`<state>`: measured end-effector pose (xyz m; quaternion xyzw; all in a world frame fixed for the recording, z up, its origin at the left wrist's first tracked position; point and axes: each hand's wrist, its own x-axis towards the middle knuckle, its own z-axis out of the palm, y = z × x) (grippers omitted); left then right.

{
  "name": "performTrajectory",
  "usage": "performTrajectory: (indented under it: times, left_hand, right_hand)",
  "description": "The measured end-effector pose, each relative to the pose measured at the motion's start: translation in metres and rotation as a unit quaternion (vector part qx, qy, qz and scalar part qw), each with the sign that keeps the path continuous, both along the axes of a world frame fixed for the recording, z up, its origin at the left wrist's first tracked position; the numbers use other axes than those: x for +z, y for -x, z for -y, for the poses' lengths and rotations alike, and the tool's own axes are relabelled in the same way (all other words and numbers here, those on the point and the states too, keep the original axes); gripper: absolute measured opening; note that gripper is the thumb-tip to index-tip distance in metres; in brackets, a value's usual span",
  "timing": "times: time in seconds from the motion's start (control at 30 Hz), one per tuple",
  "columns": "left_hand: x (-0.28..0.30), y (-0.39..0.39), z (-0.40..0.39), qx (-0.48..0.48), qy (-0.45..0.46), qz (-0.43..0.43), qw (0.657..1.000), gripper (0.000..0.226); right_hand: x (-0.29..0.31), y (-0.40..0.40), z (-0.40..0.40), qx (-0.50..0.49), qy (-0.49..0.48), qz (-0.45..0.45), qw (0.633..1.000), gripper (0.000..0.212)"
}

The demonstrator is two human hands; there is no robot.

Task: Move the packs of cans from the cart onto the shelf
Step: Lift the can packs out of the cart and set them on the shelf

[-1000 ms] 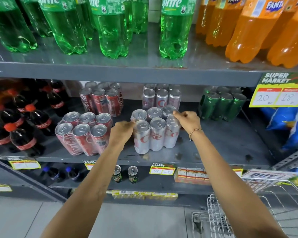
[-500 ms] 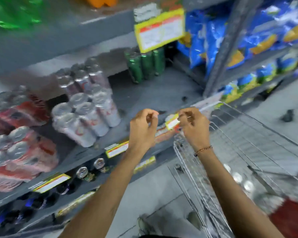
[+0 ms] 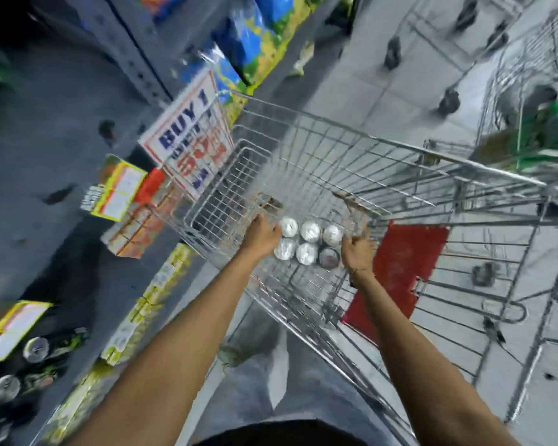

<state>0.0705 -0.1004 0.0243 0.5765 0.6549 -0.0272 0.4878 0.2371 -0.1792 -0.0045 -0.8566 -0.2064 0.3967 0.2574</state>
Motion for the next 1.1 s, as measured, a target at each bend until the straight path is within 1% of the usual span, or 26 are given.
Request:
performTrajectory:
  times: [0.07, 0.1, 0.13, 0.2, 0.23, 0.27, 0.3, 0.33, 0.37, 0.4, 0.47, 0.5, 0.63, 0.7, 0.73, 0.8, 0.83, 0.93, 1.0, 1.1]
  left_hand:
    - [-0.022, -0.013, 0.000, -0.009, 0.053, -0.007, 0.999, 0.053]
    - [-0.031, -0.019, 0.001, -0.012, 0.085, -0.008, 0.996, 0.058]
    - [-0.043, -0.024, 0.001, 0.004, 0.122, -0.006, 0.992, 0.069]
    - [-0.062, -0.033, 0.000, 0.069, 0.166, 0.001, 0.984, 0.094]
    - [-0.073, -0.038, 0.001, 0.106, 0.172, 0.001, 0.979, 0.093]
    - [-0.080, -0.041, 0.002, 0.137, 0.169, 0.001, 0.976, 0.085]
    - [-0.088, -0.043, 0.002, 0.159, 0.156, -0.013, 0.975, 0.078]
    - [-0.090, -0.046, 0.003, 0.172, 0.141, -0.030, 0.974, 0.073]
    - [-0.093, -0.047, 0.004, 0.185, 0.120, -0.040, 0.975, 0.071]
    - [-0.098, -0.046, 0.006, 0.198, 0.098, -0.038, 0.975, 0.070]
    - [-0.104, -0.044, 0.011, 0.202, 0.058, -0.031, 0.977, 0.069]
    - [-0.107, -0.044, 0.013, 0.204, 0.048, -0.034, 0.977, 0.068]
    - [-0.109, -0.044, 0.015, 0.220, 0.003, -0.039, 0.975, 0.066]
    - [-0.105, -0.044, 0.014, 0.223, -0.010, -0.041, 0.974, 0.058]
    - [-0.101, -0.044, 0.014, 0.225, -0.019, -0.042, 0.973, 0.055]
    - [-0.093, -0.046, 0.010, 0.236, -0.034, -0.030, 0.971, 0.053]
    - [-0.086, -0.047, 0.008, 0.241, -0.044, -0.022, 0.969, 0.053]
    - [-0.055, -0.044, -0.001, 0.251, -0.076, -0.004, 0.965, 0.055]
    - [-0.037, -0.041, -0.007, 0.255, -0.094, 0.009, 0.962, 0.057]
    - [0.012, -0.021, -0.020, 0.262, -0.132, 0.002, 0.956, 0.060]
  right_hand:
    - [-0.022, -0.004, 0.017, -0.020, 0.055, -0.076, 0.995, 0.052]
    - [-0.034, -0.004, 0.025, -0.021, 0.081, -0.129, 0.988, 0.058]
    - [-0.047, -0.003, 0.032, -0.021, 0.097, -0.174, 0.980, 0.063]
    - [-0.068, -0.005, 0.032, -0.030, 0.080, -0.226, 0.970, 0.068]
    - [-0.069, -0.007, 0.024, -0.026, 0.055, -0.236, 0.970, 0.066]
    - [-0.075, -0.008, 0.018, -0.028, 0.037, -0.243, 0.969, 0.065]
    - [-0.075, -0.008, 0.011, -0.032, 0.033, -0.239, 0.970, 0.064]
    - [-0.077, -0.009, 0.003, -0.036, 0.033, -0.228, 0.972, 0.058]
    - [-0.091, -0.010, 0.007, -0.036, 0.047, -0.226, 0.972, 0.052]
    - [-0.099, -0.009, 0.007, -0.049, 0.039, -0.222, 0.973, 0.051]
    - [-0.086, -0.004, 0.007, -0.083, 0.049, -0.218, 0.971, 0.067]
    - [-0.075, -0.001, 0.004, -0.098, 0.040, -0.218, 0.970, 0.071]
    - [-0.076, -0.002, 0.003, -0.126, 0.030, -0.203, 0.971, 0.062]
    - [-0.071, 0.000, 0.001, -0.125, 0.017, -0.189, 0.974, 0.049]
    - [-0.073, -0.001, 0.000, -0.122, 0.017, -0.181, 0.976, 0.050]
    - [-0.072, -0.005, -0.006, -0.123, 0.030, -0.167, 0.978, 0.058]
    - [-0.068, -0.008, -0.012, -0.112, 0.035, -0.158, 0.981, 0.060]
    - [-0.033, -0.011, -0.029, -0.058, 0.022, -0.104, 0.993, 0.070]
    - [-0.012, -0.013, -0.042, -0.020, 0.010, -0.079, 0.997, 0.067]
    - [0.033, -0.005, -0.058, 0.027, -0.015, -0.035, 0.999, 0.061]
